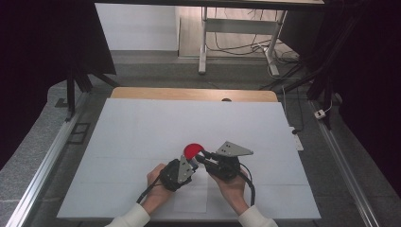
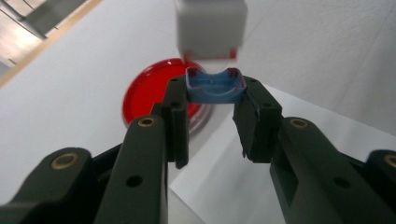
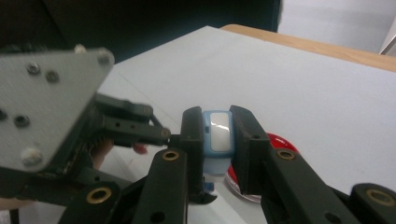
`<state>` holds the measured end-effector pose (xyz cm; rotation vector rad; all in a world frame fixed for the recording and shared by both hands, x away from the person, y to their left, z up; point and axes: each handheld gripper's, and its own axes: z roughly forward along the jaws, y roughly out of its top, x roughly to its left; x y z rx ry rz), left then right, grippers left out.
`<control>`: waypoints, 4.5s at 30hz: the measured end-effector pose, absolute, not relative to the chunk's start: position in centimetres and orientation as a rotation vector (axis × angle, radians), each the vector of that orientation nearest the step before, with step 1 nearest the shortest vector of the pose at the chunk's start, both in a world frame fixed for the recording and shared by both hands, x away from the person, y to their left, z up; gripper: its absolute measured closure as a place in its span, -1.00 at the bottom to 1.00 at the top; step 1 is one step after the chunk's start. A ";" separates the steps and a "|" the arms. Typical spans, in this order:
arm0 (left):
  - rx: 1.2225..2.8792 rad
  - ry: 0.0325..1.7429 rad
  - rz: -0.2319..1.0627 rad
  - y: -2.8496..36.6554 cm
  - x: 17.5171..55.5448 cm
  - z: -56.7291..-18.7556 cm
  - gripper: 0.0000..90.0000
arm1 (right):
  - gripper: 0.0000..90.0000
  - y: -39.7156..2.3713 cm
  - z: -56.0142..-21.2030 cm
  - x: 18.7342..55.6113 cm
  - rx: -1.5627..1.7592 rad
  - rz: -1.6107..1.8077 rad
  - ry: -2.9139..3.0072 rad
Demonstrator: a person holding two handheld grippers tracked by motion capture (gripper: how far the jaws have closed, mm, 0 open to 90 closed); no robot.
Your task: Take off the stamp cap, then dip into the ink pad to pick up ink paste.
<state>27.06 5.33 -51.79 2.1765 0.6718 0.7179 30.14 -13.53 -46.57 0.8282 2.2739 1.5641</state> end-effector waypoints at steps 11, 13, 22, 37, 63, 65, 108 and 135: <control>2.123 0.710 0.685 6.1 27.3 -51.3 0.46 | 0.66 -13.9 -46.5 30.3 0.839 1.589 2.264; 2.123 0.717 0.680 6.1 27.4 -51.4 0.46 | 0.66 -14.0 -46.4 30.3 0.840 1.590 2.264; 2.106 0.737 0.669 7.4 27.3 -51.0 0.46 | 0.66 -14.4 -46.1 30.3 0.826 1.609 2.246; 2.057 0.801 0.605 11.5 26.4 -50.2 0.46 | 0.66 -14.9 -46.0 30.6 0.825 1.610 2.230; 2.014 0.890 0.588 17.2 23.5 -50.2 0.46 | 0.66 -15.5 -45.8 30.9 0.830 1.587 2.212; 2.014 0.898 0.588 17.6 23.2 -50.3 0.46 | 0.66 -15.5 -45.8 31.0 0.831 1.585 2.212; 2.015 1.033 0.583 20.9 23.7 -51.2 0.46 | 0.66 -15.7 -47.6 35.2 0.837 1.518 2.301; 2.009 1.021 0.545 21.6 23.1 -52.1 0.46 | 0.66 -12.1 -47.9 37.4 0.792 1.376 2.379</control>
